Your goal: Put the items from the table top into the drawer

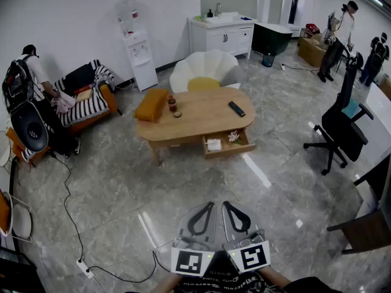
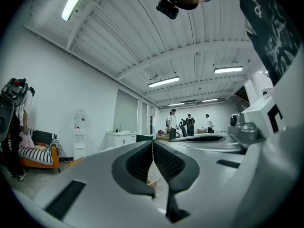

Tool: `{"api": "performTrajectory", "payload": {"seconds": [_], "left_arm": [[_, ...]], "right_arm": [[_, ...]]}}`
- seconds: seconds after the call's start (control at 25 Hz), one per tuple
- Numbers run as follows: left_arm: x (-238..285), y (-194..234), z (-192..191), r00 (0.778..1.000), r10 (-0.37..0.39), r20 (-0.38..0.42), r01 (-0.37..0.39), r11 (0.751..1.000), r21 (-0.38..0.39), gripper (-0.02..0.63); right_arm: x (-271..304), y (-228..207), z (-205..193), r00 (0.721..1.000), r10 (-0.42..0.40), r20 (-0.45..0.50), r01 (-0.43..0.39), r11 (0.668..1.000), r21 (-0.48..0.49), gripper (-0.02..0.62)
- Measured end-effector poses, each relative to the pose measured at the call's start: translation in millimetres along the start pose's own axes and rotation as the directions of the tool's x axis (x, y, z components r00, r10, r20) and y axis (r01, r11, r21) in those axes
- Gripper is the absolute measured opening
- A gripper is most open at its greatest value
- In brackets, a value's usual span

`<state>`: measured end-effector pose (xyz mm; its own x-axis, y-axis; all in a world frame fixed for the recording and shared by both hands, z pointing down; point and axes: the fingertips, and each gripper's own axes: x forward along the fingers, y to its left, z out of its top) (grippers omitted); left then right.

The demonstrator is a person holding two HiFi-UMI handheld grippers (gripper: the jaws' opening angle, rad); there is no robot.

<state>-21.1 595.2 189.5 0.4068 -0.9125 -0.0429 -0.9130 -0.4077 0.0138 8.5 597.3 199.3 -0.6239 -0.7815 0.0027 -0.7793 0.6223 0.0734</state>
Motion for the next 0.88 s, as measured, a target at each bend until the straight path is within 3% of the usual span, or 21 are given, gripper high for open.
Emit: {"api": "performTrajectory", "payload": {"seconds": [0.56,0.88], "left_arm": [[13,41,-9,1.0,-0.012,-0.027,0.01,0.997,-0.072,0.012],[17,74,-19,0.996,-0.043,-0.073,0.036,0.994,-0.104,0.012]], "right_arm": [[42,5,-6,1.0,-0.012,-0.009,0.013,0.999,0.05,0.002],[69,12,0,0.998,-0.061,-0.005,0.061,0.998,0.035,0.002]]}}
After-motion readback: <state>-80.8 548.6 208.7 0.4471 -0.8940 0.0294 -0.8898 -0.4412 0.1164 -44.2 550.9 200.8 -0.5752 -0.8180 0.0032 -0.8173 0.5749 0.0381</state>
